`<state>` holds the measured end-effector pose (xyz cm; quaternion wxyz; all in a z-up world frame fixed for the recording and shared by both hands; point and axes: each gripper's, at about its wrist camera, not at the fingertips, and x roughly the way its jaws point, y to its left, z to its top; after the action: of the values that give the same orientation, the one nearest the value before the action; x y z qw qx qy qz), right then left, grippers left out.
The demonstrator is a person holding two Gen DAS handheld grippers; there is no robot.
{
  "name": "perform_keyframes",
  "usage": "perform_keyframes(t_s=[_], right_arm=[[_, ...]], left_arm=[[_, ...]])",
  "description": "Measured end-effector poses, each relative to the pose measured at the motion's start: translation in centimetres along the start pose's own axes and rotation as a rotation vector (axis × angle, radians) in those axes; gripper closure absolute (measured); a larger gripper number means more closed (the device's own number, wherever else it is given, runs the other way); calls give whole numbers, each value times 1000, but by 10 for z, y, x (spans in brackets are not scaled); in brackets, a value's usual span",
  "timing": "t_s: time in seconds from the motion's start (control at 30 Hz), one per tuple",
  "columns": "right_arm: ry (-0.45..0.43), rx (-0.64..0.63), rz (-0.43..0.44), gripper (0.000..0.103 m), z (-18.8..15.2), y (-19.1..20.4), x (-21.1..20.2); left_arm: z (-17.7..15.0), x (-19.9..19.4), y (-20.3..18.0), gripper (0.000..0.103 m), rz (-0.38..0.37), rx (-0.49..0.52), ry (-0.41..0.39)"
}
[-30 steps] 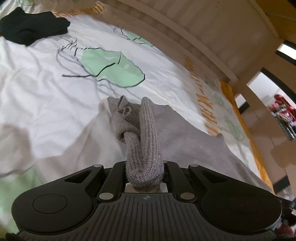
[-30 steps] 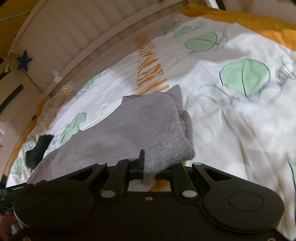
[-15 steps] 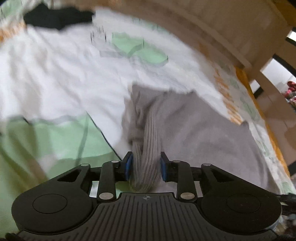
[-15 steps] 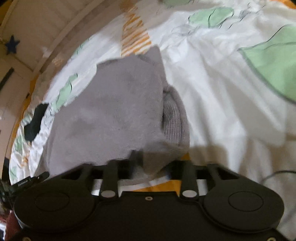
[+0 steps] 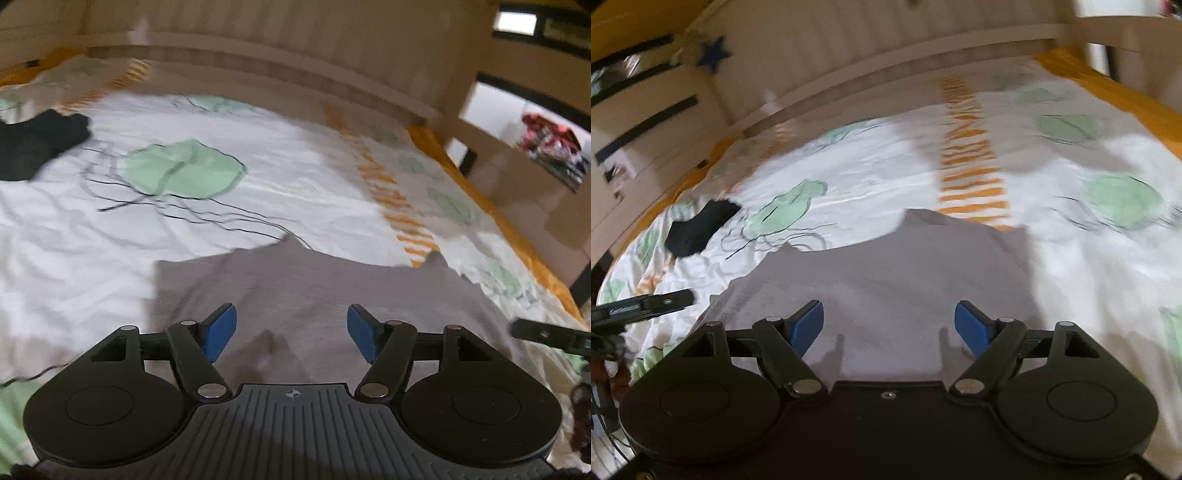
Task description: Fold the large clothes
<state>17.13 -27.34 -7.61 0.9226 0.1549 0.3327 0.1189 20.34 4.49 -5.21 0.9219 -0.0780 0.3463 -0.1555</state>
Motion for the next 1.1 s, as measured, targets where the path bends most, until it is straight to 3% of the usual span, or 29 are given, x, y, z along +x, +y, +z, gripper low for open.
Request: perform_keyframes(t_s=[0.27,0.33,0.4,0.57,0.73,0.83,0.93,1.1], right_arm=[[37,-144,-69,23,11,14,74],[64,-148,-113,23,10,8,91],[73,-165,-136,21,8,3,100],[74,-264,-177,10,2,13,112],[82,-208,-86,11,16,4,95],[31,-110,-39,11,25,-15,57],[14,-31,-52,6,29,-42,21],[156,139,-34,3,19,-93,2]], left_arm=[[-1,61,5,38,93,23,69],[-3,78,13,33,119,30,95],[-5,84,18,23,116,34,89],[-7,86,18,18,117,45,90],[-9,87,18,17,114,53,79],[-9,87,18,17,115,56,76],[-9,88,17,17,117,58,75],[-9,88,17,17,117,56,74]])
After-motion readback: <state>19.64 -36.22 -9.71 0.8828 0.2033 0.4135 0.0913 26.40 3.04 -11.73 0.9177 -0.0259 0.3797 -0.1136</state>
